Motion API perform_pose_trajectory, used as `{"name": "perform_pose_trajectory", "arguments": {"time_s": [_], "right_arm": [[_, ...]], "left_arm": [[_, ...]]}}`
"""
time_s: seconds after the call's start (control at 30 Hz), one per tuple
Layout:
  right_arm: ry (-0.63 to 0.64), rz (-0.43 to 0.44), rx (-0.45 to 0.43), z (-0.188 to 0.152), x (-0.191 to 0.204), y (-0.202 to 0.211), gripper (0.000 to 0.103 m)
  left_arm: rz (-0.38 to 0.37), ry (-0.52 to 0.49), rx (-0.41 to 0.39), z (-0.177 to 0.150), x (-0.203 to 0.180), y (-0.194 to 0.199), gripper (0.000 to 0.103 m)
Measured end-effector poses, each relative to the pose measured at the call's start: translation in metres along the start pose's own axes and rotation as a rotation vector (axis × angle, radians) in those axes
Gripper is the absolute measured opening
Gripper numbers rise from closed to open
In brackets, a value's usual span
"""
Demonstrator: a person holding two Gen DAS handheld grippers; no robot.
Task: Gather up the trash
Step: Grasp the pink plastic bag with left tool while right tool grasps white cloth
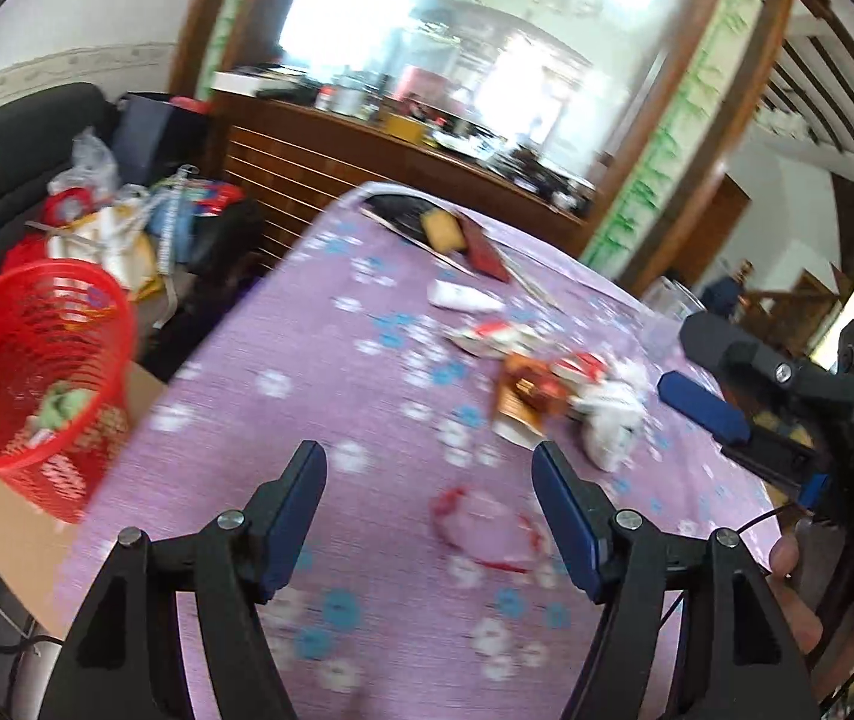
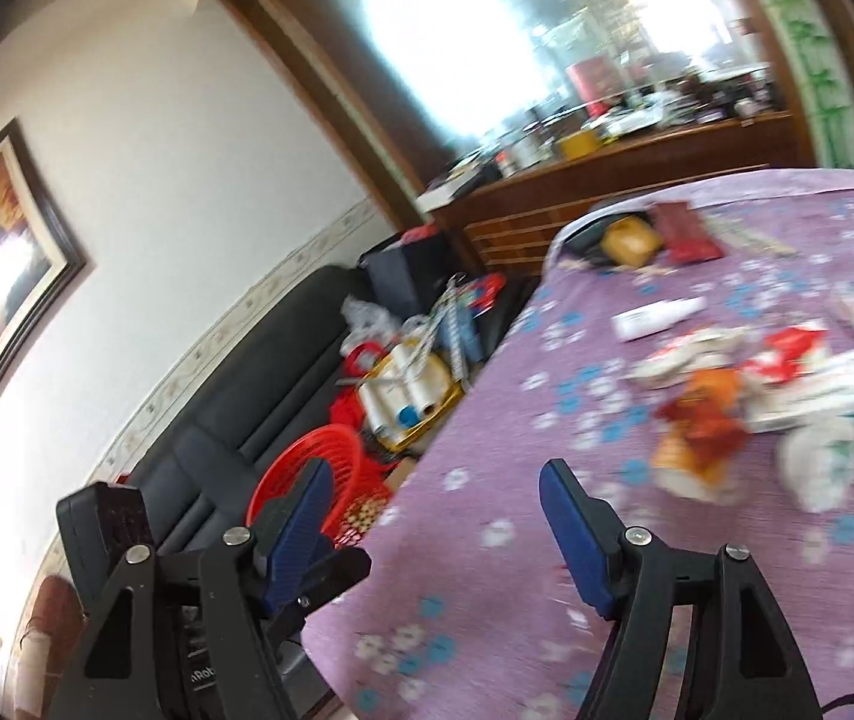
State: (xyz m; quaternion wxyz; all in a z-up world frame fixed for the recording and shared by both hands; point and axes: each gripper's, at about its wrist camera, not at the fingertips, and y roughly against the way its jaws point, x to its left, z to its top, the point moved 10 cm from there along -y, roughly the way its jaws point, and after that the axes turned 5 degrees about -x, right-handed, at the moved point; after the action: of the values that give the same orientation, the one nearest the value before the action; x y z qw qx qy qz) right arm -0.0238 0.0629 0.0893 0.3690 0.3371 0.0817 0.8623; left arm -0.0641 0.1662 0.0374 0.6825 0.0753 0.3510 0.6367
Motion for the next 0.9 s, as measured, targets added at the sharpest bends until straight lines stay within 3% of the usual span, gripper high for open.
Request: {"name": "perform_pose_trajectory", "arguments": {"time_s": [0.3,0.5,0.7,0.9], "right_arm": [[-0.021,-0.144,-0.108,0.01,-0.059,0.073,0.081],[-0.021,-0.298,-0.176,0.015,-0.098,0.105,0.085],[0.016,-0.444,-0.186,0.013,-0.128,0.111,0.086],[-0.019,-0.48,-0.204,0.013,-0.146,0.106,0.086]], "left_arm": [[-0.059,-0.025,0.07,-0.027,-0.059,-0.012,0.072],[-0.025,-0.047,0.077,-0.036,-0.072,-0.017,0.072],[0.02,-0.065,0.103,-0.045,-0.07,-0.029,0.072],[0.024,-0.037,0.135,-0.054,-0.061,-0.039,0.072]]}}
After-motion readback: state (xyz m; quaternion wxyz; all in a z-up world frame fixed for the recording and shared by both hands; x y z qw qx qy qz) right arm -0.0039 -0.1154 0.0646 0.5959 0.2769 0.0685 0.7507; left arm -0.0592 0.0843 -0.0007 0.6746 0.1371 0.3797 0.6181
